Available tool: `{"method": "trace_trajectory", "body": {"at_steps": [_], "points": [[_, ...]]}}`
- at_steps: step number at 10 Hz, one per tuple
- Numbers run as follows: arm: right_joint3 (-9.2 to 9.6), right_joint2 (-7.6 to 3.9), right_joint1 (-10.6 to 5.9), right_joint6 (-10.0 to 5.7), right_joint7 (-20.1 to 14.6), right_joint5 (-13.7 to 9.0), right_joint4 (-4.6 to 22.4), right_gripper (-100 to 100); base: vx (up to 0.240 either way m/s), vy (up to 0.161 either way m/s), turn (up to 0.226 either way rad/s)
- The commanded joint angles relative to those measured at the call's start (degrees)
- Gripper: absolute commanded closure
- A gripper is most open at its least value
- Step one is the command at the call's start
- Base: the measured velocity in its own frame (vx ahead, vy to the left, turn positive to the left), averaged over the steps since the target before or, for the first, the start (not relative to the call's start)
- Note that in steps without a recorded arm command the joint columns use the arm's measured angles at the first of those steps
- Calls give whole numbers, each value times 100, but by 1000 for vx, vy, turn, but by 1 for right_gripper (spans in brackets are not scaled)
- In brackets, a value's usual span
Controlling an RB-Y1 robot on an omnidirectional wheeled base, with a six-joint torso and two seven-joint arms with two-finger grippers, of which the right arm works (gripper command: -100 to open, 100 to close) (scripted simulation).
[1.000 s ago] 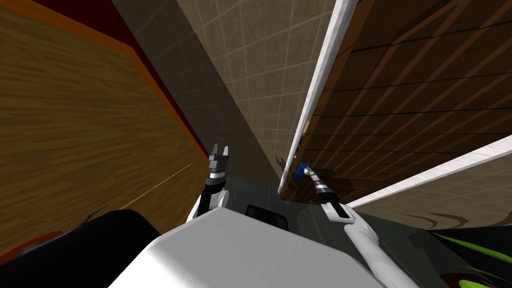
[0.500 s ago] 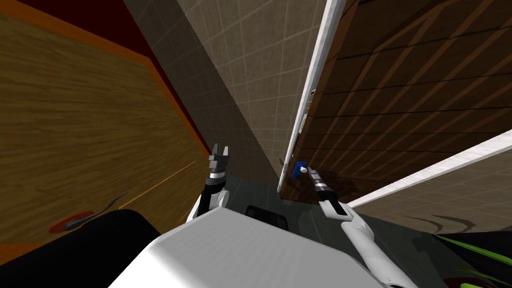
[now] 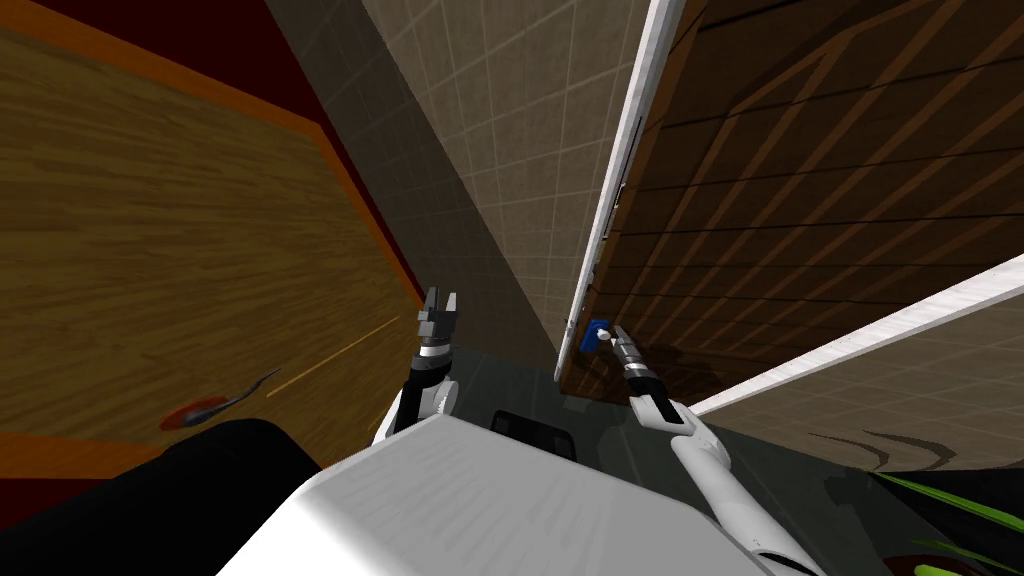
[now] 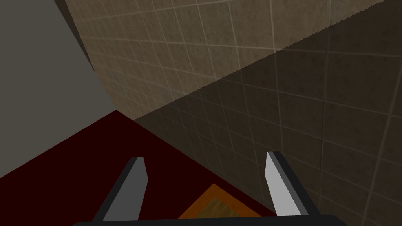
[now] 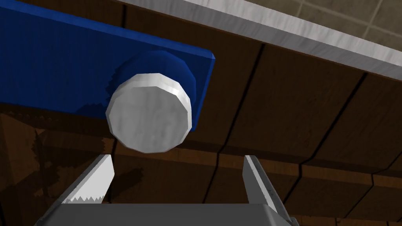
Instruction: Pull the door open
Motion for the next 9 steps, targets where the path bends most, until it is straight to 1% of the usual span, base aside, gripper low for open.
{"method": "trace_trajectory", "body": {"at_steps": [1,2,3,5,6,8,9], "points": [[17,81,-74,36,-286,-186,53,-100,-88,-58,72],[28,137,-115,69,-448,-317,69,-100,-89,-58,71],[28,137,-115,69,-518,-317,69,-100,-53,-47,20],[53,254,-201,138,-879,-590,102,-100,-67,-47,62],[53,254,-201,138,-938,-590,102,-100,-62,-42,32],[79,380,-293,212,-1312,-884,137,-100,-78,-58,60],[79,380,-293,212,-1383,-884,137,-100,-62,-40,45]]}}
